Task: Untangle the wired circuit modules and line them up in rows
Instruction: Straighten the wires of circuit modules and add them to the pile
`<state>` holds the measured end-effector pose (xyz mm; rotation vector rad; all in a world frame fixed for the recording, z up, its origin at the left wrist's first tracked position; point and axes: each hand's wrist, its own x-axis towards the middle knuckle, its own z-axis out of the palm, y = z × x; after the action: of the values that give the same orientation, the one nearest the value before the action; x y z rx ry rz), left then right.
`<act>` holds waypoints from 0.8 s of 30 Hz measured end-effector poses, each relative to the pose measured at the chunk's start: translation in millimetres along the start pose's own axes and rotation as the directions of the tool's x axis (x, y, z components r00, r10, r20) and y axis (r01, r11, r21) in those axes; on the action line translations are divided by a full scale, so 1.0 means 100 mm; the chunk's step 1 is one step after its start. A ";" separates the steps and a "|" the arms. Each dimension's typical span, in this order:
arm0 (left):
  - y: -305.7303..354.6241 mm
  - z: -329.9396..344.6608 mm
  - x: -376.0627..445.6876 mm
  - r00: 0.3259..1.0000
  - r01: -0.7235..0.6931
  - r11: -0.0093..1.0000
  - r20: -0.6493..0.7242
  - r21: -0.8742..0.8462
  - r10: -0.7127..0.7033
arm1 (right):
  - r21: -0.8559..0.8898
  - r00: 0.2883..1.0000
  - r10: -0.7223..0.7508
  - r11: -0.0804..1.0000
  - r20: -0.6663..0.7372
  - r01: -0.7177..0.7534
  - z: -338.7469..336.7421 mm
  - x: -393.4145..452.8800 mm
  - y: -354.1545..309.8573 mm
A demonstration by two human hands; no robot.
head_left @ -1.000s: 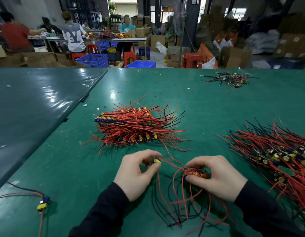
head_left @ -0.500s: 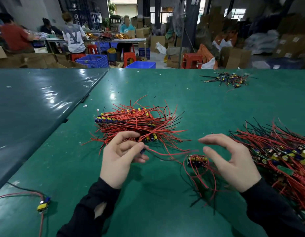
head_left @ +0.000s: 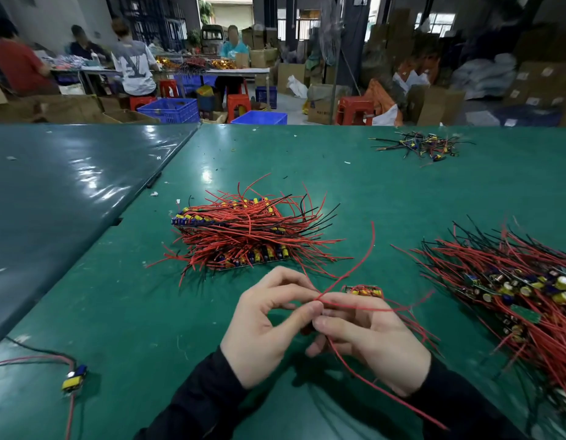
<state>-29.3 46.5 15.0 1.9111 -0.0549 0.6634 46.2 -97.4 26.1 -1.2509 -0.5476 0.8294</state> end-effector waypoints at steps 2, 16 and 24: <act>0.00 0.01 0.00 1.000 -0.002 0.999 -0.009 0.032 0.002 | -0.112 0.999 -0.027 0.993 0.045 0.032 0.01 -0.01 -0.01; 0.02 -0.03 0.03 0.988 0.143 0.945 -0.009 -0.295 -0.152 | -0.408 0.977 -0.207 0.889 0.044 0.207 0.01 -0.03 0.04; 0.02 -0.08 0.04 0.980 0.176 0.854 0.007 -0.490 -0.198 | -0.039 0.992 -0.015 0.999 0.122 0.020 0.03 -0.03 -0.08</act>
<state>-30.3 53.3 20.7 1.3880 -0.0060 0.4995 44.1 -99.0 34.8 -1.2358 -0.6751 0.8872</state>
